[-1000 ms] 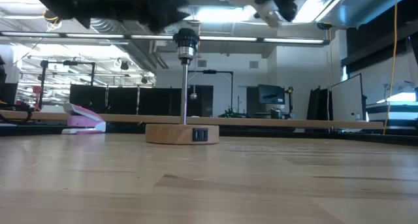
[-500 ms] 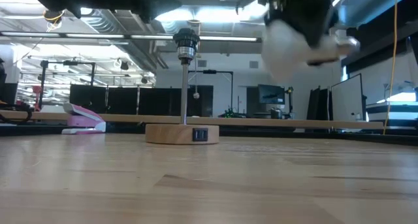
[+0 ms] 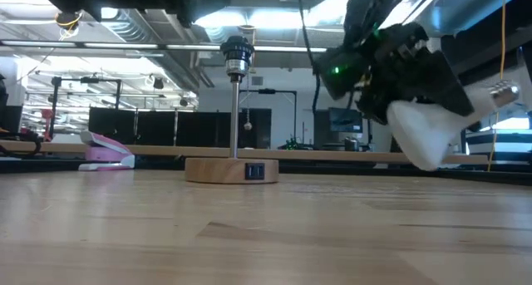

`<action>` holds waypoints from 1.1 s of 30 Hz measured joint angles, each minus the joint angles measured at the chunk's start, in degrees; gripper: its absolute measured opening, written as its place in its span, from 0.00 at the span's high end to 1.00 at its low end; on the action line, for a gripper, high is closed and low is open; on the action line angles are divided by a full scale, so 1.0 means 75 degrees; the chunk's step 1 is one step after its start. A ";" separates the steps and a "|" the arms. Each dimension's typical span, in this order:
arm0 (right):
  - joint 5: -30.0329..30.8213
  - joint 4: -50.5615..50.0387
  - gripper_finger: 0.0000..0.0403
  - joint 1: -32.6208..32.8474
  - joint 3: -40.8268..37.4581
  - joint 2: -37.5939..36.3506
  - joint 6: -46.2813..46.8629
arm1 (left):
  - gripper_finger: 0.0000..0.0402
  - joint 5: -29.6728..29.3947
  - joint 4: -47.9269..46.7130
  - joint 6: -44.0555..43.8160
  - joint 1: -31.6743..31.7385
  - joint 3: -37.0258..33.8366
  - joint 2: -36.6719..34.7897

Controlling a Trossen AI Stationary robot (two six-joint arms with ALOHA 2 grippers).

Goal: Screw lightbulb
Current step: Remove the white lightbulb from the brown lamp

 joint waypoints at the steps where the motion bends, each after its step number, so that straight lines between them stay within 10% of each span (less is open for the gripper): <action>1: -0.0067 -0.0060 0.61 0.0000 0.0000 0.0134 -0.0065 | 0.32 0.0002 0.0006 0.0054 -0.0042 0.0000 0.0000; 33: -0.0730 -0.0063 0.31 0.0003 0.0003 0.0985 -0.0543 | 0.32 -0.0002 0.0078 0.0089 -0.0167 0.0000 0.0003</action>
